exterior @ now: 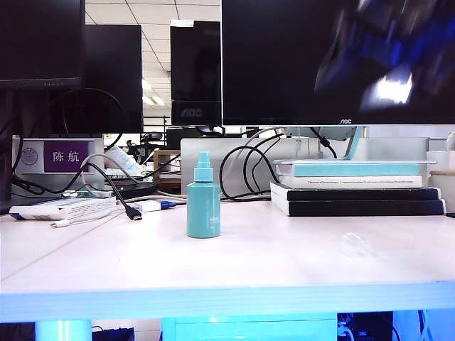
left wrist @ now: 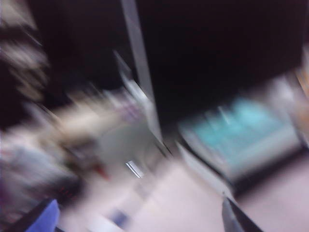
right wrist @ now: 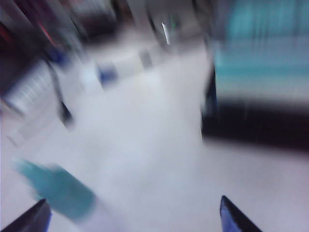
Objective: Pick up the sprayer with the left hand and remove the lid with the right hand then place it on the table.
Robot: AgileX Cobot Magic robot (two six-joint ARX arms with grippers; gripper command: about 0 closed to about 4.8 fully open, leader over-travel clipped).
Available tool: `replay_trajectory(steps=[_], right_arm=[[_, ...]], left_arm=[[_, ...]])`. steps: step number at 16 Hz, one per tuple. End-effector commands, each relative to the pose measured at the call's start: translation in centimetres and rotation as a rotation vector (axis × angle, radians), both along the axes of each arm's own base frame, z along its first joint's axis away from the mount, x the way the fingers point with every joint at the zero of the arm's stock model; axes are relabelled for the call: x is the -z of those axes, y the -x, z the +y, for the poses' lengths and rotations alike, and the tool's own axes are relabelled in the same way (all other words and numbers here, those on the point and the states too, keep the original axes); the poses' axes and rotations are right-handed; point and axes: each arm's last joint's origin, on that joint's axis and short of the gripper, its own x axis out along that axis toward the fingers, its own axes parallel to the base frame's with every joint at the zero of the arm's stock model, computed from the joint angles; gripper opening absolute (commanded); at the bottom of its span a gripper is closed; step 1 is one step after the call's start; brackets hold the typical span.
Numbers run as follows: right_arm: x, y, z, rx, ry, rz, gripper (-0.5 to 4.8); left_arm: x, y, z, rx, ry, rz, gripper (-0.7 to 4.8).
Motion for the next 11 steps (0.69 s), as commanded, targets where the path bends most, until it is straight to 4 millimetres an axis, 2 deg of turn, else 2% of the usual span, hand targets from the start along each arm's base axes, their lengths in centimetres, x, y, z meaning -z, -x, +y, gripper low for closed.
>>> replay_trajectory(steps=[1,2,3,4,5,7,8,9,11], right_arm=[[-5.6,4.6,-1.3,0.113,0.004,-0.249,4.79],[-6.7,5.9,-1.7,0.138,-0.007,-0.303,4.66],[-7.1,7.1,-1.9,0.14,-0.018,-0.337,3.43],[-6.7,8.1,-2.1,0.132,-0.024,-0.338,2.54],[-6.1,8.9,-2.1,0.122,-0.027,-0.335,2.29],[-3.6,11.6,-1.9,0.174,0.018,-0.362,1.26],[-1.2,13.1,-1.9,0.215,0.025,-0.37,0.93],[0.3,13.7,-1.8,0.219,0.021,-0.369,0.93],[4.9,14.4,-1.5,0.192,-0.024,-0.333,0.89]], left_arm=[[-2.2,5.7,3.5,-0.16,-0.018,-0.096,3.64],[-1.8,6.9,4.2,-0.207,-0.016,-0.08,3.63],[-0.3,7.8,4.9,-0.279,-0.016,-0.061,3.62],[1.3,8.4,5.2,-0.282,-0.003,-0.044,3.62],[2.5,8.8,5.4,-0.274,0.021,-0.034,3.6],[5.4,10.0,5.9,-0.235,0.055,-0.037,3.01],[6.8,10.4,6.1,-0.234,0.066,-0.054,2.97],[7.7,10.4,6.1,-0.235,0.057,-0.048,2.95],[10.5,9.7,5.5,-0.137,0.062,0.019,2.94]])
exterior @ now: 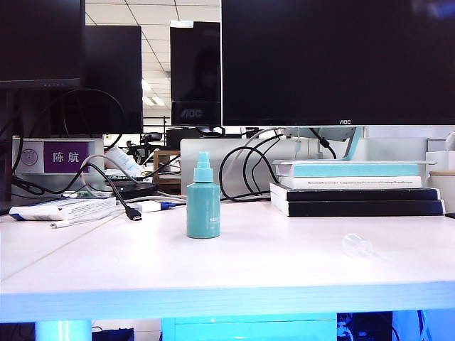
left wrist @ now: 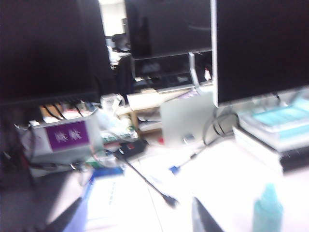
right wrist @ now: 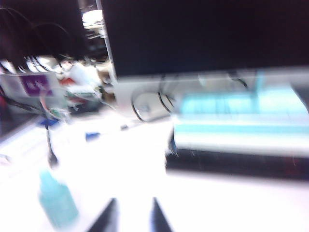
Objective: Pick up the sprayer with the left hand and remove the lid with the right hand then place it on the table.
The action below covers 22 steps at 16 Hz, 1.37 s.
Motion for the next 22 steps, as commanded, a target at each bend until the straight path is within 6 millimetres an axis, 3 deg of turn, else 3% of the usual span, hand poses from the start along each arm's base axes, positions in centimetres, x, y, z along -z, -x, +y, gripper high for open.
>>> replay_trajectory(steps=[1,3,4,7,9,10,17,18,19,22], right_arm=[[5.5,0.7,0.2,-0.025,-0.065,0.028,0.89],[7.9,0.9,0.1,-0.008,-0.058,0.055,0.89],[9.1,1.0,0.0,-0.002,-0.045,0.081,0.89],[9.8,1.1,-0.1,0.01,-0.022,0.119,0.89],[9.9,1.1,-0.1,0.016,-0.005,0.128,0.97],[9.9,1.1,-0.2,0.044,0.001,0.124,1.57],[9.9,1.1,-0.2,0.037,0.001,0.125,1.58],[9.3,3.0,-1.7,0.086,-0.03,0.063,1.58],[9.5,3.6,-1.9,0.079,-0.029,0.062,1.58],[9.7,3.5,-2.1,0.093,-0.017,0.093,1.58]], left_arm=[[3.7,-1.1,-0.9,0.11,0.005,0.076,2.94],[5.4,-1.5,-1.0,0.093,0.001,0.085,2.94],[6.3,-1.6,-1.0,0.067,-0.028,0.099,2.6],[7.3,-1.7,-1.1,0.068,-0.067,0.116,1.63],[7.4,-1.9,-0.8,-0.061,-0.008,0.13,1.6],[7.5,-1.9,-0.7,-0.075,0.017,0.136,1.6],[7.6,-1.9,-0.7,-0.076,0.012,0.144,1.6],[8.2,-0.6,0.0,-0.078,0.007,0.154,1.6],[8.3,-0.5,0.0,-0.072,0.003,0.16,1.6],[8.1,-0.5,0.2,-0.063,0.013,0.15,1.6]])
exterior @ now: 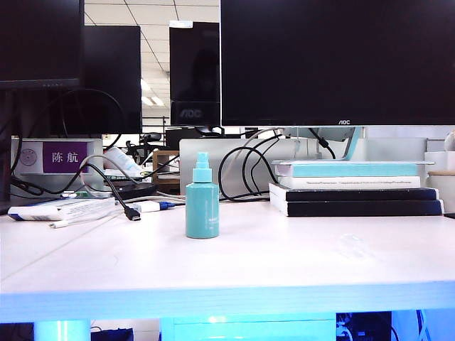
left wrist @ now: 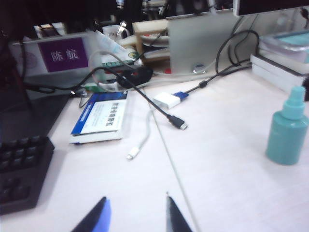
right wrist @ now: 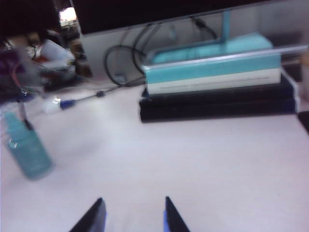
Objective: Pick up the sprayer with the left hand and remove the lid with the right hand then place it on the table.
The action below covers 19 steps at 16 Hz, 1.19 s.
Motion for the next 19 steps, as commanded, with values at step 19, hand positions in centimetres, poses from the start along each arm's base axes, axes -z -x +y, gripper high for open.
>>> replay_trajectory(steps=[19], right_arm=[[0.8,-0.5,-2.9,0.237,0.009,0.071,1.58]], left_arm=[[1.6,-1.3,3.9,-0.372,0.023,-0.066,1.6]])
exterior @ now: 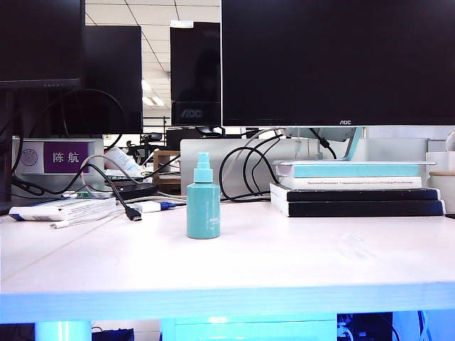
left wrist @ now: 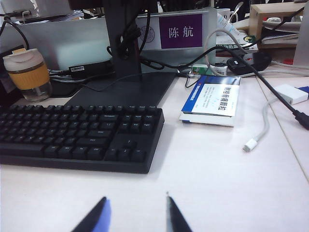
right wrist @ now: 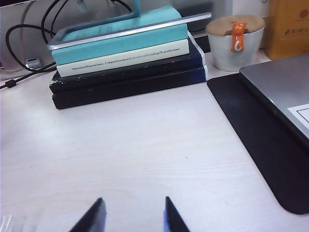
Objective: Pick up the sprayer with the left hand and remove the lid with the right hand then place it on the table.
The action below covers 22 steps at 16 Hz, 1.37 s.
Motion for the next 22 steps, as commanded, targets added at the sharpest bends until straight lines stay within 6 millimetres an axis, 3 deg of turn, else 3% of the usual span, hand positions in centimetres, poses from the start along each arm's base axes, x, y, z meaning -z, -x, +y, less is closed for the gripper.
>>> replay_trajectory(steps=[1,5,8,13,14,22], right_arm=[[-0.2,-0.1,0.0,-0.004,0.0,-0.035,1.58],[-0.2,-0.1,0.0,-0.009,0.0,-0.03,1.58],[-1.8,-0.1,0.1,-0.029,-0.004,-0.201,1.58],[-2.2,-0.1,0.1,-0.027,0.06,-0.24,1.58],[-2.0,-0.1,0.1,-0.043,0.165,-0.225,-0.02],[-1.9,-0.1,0.1,-0.034,0.164,-0.209,-0.02]], left_arm=[[-0.7,0.0,0.0,0.006,-0.001,-0.076,1.6],[-0.7,0.0,0.0,0.006,0.0,-0.073,1.6],[-0.7,0.0,0.0,0.006,-0.001,-0.073,1.6],[-0.7,0.0,0.0,0.006,-0.001,-0.074,1.6],[-0.7,0.0,0.0,0.006,-0.001,-0.073,1.6],[-0.7,0.0,0.0,0.006,-0.001,-0.075,1.6]])
